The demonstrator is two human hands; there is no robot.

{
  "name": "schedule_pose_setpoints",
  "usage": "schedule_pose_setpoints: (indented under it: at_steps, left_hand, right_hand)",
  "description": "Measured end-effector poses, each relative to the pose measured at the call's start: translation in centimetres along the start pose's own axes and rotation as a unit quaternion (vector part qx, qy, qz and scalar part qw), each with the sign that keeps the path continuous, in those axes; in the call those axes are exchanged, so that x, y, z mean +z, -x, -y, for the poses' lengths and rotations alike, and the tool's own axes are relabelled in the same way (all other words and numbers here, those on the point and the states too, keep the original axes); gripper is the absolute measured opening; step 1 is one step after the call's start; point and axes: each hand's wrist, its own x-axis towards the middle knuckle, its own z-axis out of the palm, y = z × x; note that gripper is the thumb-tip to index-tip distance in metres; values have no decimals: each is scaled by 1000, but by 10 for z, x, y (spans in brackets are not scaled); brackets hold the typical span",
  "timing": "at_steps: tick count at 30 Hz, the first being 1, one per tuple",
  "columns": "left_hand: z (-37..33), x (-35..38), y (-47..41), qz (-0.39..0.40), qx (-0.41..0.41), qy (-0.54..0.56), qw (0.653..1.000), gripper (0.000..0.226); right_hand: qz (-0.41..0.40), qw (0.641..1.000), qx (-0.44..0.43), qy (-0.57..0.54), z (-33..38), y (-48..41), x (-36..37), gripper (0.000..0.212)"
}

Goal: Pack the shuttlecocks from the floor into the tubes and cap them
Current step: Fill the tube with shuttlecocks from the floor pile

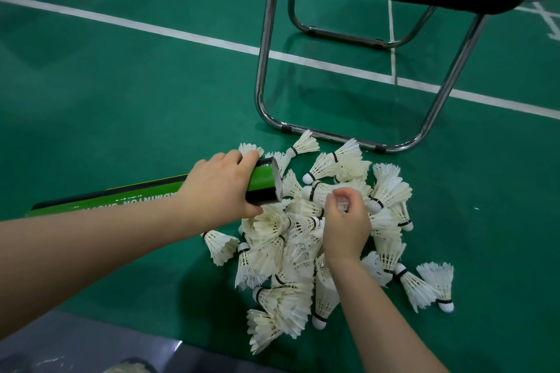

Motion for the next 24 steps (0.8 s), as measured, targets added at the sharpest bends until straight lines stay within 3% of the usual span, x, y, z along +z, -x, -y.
schedule_pose_setpoints:
  at_steps: [5,9,13,17,20,24]
  left_hand:
    - [-10,-3,-1,-2,12,-3,1000,77]
    - [-12,-5,3,7,14,-5,1000,78]
    - [-16,-8,7,12,12,3,1000,79]
    - [-21,-10,9,19,17,1,1000,77]
    - [-24,-12,11,22,28,-6,999,72]
    - [-44,-12,14,21,102,-29,994,66]
  right_hand:
    - [-5,984,22,-179,29,1,-16,12]
    - [118,969,-19,-217,50,10,-20,17]
    - [266,950,-4,-165,67,15,-26,10]
    - [404,904,41,-134,71,13,-31,26]
    - [481,866,66,-124,67,8,-38,23]
    - [599,792,59,-99,66,5,-43,27]
